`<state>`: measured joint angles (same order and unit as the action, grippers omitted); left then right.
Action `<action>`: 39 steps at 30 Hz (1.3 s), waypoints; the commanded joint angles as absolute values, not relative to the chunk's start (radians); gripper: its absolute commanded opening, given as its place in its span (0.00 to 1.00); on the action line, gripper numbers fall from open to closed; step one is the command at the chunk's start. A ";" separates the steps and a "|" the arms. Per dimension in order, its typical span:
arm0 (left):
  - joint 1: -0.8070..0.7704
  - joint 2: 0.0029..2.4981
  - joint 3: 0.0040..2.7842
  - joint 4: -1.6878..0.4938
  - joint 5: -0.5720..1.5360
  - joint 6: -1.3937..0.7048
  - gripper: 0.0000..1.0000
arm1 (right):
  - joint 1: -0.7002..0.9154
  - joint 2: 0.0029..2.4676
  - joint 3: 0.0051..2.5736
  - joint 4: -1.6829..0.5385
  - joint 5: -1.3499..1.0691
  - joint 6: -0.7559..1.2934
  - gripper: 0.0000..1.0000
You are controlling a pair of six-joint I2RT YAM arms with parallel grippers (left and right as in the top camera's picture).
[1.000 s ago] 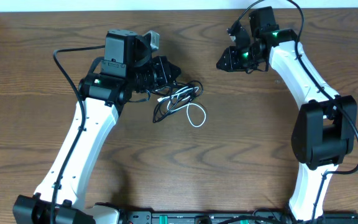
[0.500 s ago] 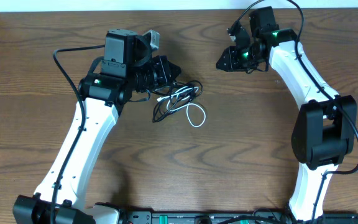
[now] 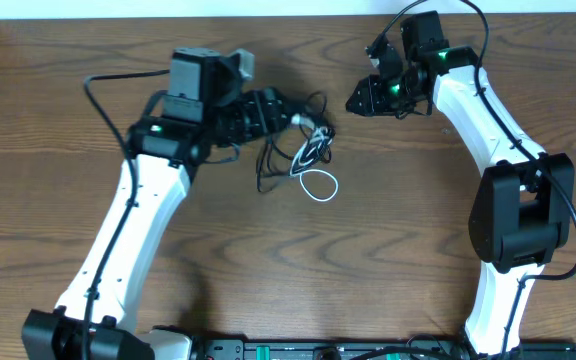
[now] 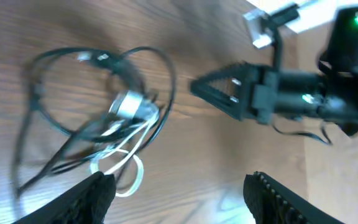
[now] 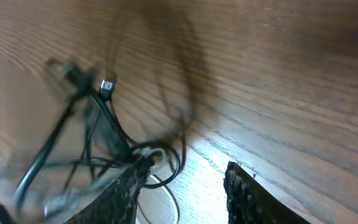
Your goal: Untangle cables
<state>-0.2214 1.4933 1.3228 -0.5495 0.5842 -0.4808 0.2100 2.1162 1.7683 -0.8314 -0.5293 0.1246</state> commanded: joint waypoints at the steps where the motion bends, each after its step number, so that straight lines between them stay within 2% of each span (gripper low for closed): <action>1: -0.161 1.463 1.332 -0.593 0.532 -0.418 0.73 | 0.211 2.100 1.781 -0.835 -0.533 0.118 0.43; 6: -0.171 1.521 1.332 -0.640 0.451 -0.400 0.73 | 0.211 2.100 1.781 -0.830 -0.506 0.118 0.47; 18: -0.216 1.800 1.332 -0.358 0.451 -0.358 0.74 | 0.211 2.100 1.781 -0.826 -0.503 0.118 0.50; 27: -0.216 1.940 1.332 -0.327 0.451 -0.329 0.74 | 0.211 2.100 1.781 -0.794 -0.503 0.118 0.50; 35: -0.217 1.962 1.331 -0.327 0.450 -0.329 0.56 | 0.211 2.100 1.781 -0.796 -0.502 0.118 0.51; 39: -0.248 1.982 1.324 -0.342 0.383 -0.329 0.56 | 0.211 2.100 1.781 -0.797 -0.502 0.118 0.51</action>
<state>-0.2230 1.9583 1.3228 -0.3344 0.4465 -0.3393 0.2100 2.1162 1.7683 -0.7956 -0.5003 0.1246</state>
